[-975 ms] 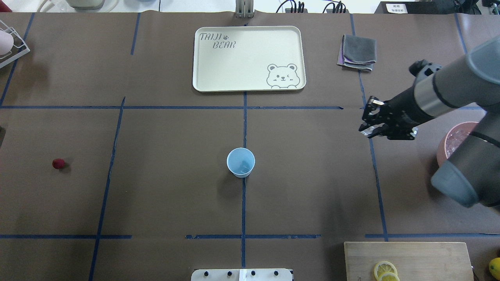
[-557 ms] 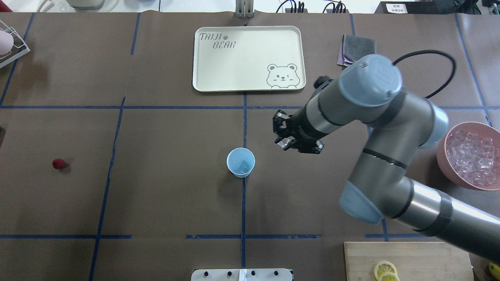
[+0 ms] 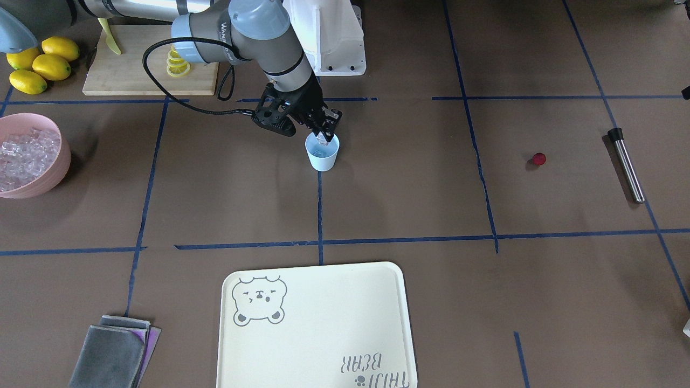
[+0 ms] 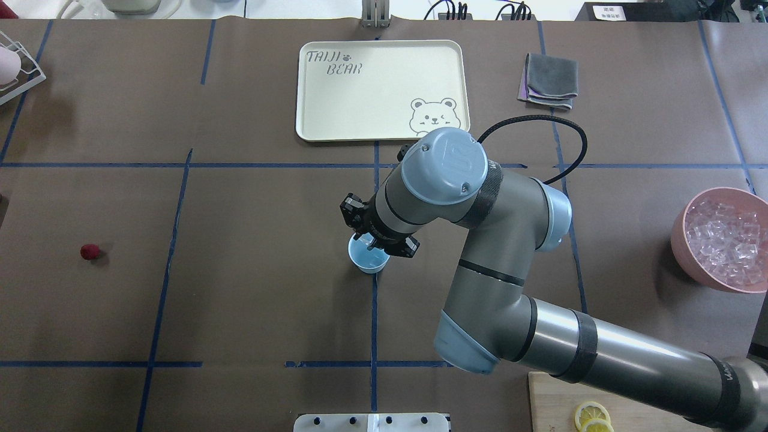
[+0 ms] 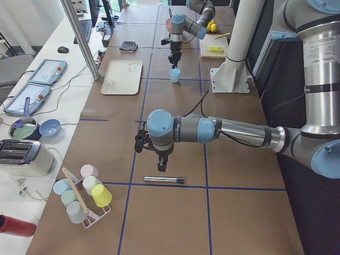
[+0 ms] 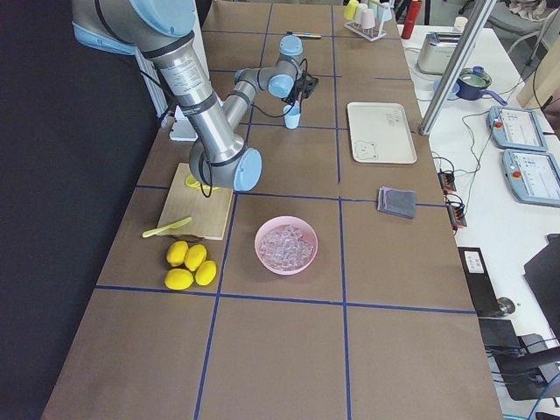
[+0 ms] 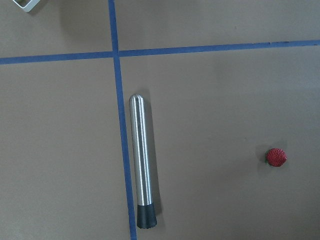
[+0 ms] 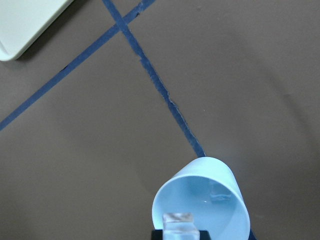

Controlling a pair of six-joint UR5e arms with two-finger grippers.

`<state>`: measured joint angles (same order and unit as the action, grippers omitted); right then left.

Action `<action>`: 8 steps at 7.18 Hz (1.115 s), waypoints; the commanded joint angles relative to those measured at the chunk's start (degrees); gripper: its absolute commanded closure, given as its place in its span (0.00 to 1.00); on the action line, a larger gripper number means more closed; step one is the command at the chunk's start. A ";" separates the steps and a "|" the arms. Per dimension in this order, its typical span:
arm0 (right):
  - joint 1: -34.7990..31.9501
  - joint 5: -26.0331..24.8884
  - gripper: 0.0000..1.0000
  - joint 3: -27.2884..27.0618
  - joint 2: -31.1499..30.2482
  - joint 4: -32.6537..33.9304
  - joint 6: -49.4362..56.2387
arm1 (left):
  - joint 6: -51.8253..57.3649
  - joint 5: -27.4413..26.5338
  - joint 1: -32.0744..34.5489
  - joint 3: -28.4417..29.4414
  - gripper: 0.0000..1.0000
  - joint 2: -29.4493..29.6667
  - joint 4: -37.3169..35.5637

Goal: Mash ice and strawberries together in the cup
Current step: 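Carry the ice cube with the right gripper over the blue cup, then drop the ice cube into the cup and move the right gripper back to the bowl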

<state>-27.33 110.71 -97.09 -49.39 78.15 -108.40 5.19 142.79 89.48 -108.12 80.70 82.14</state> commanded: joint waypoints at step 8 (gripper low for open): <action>-17.28 15.58 0.01 -18.55 -22.79 4.38 11.75 | 0.00 0.12 -0.09 -0.33 0.00 -0.37 -0.05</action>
<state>-39.34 122.77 -111.60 -64.93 82.30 -102.43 5.19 142.88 89.40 -108.47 80.34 82.16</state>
